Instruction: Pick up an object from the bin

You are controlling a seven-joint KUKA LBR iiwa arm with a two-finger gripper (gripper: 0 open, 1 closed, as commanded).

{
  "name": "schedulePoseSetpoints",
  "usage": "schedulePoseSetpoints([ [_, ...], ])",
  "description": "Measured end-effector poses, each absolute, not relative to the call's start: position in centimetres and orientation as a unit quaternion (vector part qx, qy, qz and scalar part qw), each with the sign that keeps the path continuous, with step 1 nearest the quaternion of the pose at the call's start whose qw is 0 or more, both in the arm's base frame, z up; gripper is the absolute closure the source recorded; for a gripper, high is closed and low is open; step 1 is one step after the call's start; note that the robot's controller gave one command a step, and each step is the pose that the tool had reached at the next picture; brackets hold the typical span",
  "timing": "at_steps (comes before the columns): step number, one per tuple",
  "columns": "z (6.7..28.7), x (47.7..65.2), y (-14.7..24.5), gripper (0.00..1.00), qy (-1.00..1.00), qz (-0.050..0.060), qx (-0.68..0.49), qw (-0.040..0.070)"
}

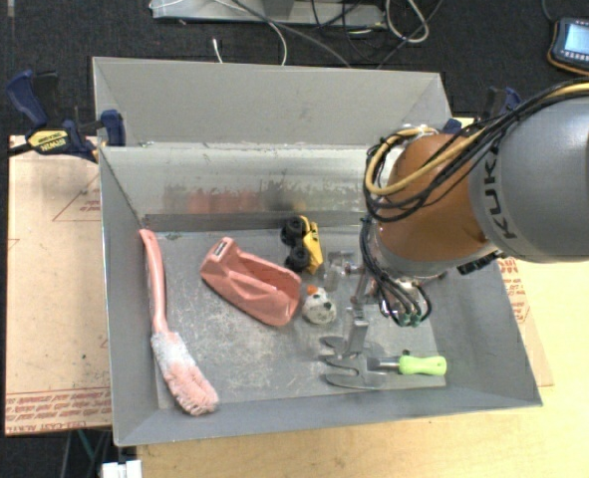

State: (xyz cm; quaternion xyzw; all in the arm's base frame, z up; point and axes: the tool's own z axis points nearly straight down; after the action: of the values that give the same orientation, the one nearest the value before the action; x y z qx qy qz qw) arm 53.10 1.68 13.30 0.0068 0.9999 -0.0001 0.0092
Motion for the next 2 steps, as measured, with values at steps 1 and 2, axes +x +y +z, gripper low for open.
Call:
schedulePoseSetpoints([
  [1,9.9,48.8,2.6,0.0,0.999,0.001,-0.045,-0.001],
  [2,7.0,50.4,-0.1,0.0,0.993,0.001,0.113,0.01],
])
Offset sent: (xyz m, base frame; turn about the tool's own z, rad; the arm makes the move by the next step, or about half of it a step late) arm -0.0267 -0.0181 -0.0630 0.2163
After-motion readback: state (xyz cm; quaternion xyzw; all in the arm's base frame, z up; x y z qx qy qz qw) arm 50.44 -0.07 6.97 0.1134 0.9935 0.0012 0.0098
